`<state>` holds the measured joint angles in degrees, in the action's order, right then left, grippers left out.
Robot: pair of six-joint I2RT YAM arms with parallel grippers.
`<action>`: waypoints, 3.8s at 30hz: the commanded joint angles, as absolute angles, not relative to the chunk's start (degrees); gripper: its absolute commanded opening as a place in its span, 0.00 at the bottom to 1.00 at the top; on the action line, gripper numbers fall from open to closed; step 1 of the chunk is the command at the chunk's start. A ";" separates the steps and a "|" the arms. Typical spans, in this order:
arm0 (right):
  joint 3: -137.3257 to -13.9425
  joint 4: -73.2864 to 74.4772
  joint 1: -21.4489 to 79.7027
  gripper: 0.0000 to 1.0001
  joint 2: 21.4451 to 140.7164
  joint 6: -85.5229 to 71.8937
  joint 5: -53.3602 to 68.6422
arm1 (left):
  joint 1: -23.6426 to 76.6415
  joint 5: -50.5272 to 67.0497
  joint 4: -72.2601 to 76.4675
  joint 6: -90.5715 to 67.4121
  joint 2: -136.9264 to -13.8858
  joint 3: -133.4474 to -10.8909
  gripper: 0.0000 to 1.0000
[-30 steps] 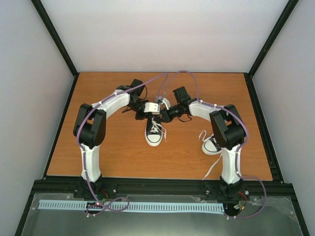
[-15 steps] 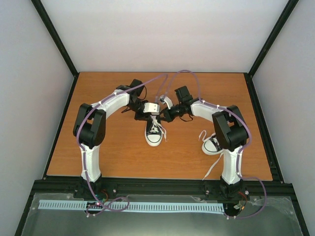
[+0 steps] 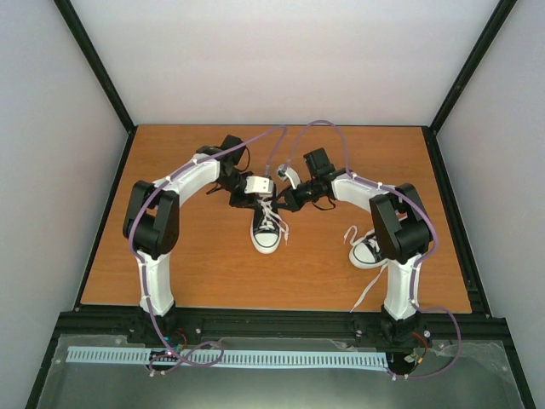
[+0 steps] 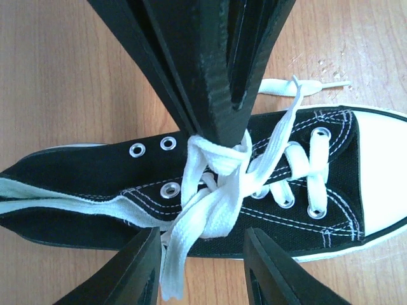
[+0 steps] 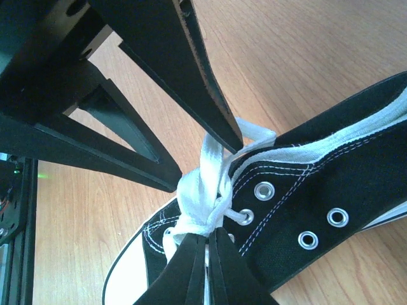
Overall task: Tie the shoes
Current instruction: Cross the shoelace with the shoelace.
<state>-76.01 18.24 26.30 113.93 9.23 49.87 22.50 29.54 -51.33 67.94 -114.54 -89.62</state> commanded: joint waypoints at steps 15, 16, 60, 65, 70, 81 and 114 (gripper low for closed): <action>-77.33 17.58 26.10 0.14 115.66 10.02 55.80 | 23.03 32.72 -50.46 66.82 -115.54 -91.92 0.32; -77.26 17.58 26.08 0.14 115.78 10.10 55.60 | 23.10 32.70 -50.38 66.76 -115.65 -91.93 0.30; -82.37 18.92 27.25 0.14 121.93 12.82 58.00 | 24.05 33.73 -49.25 66.19 -115.42 -90.03 0.02; -81.19 16.25 27.22 0.19 120.15 11.39 54.42 | 24.01 34.84 -49.19 66.14 -115.27 -89.78 0.01; -81.63 18.84 27.32 0.14 119.94 13.58 54.01 | 23.35 36.79 -49.13 65.10 -115.14 -90.57 0.01; -78.82 18.02 26.27 0.03 113.95 14.04 54.85 | 22.85 37.22 -49.25 64.95 -114.84 -90.20 0.01; -76.93 16.34 26.08 0.04 113.64 10.04 52.13 | 21.51 36.95 -38.24 36.73 -99.57 -83.60 0.43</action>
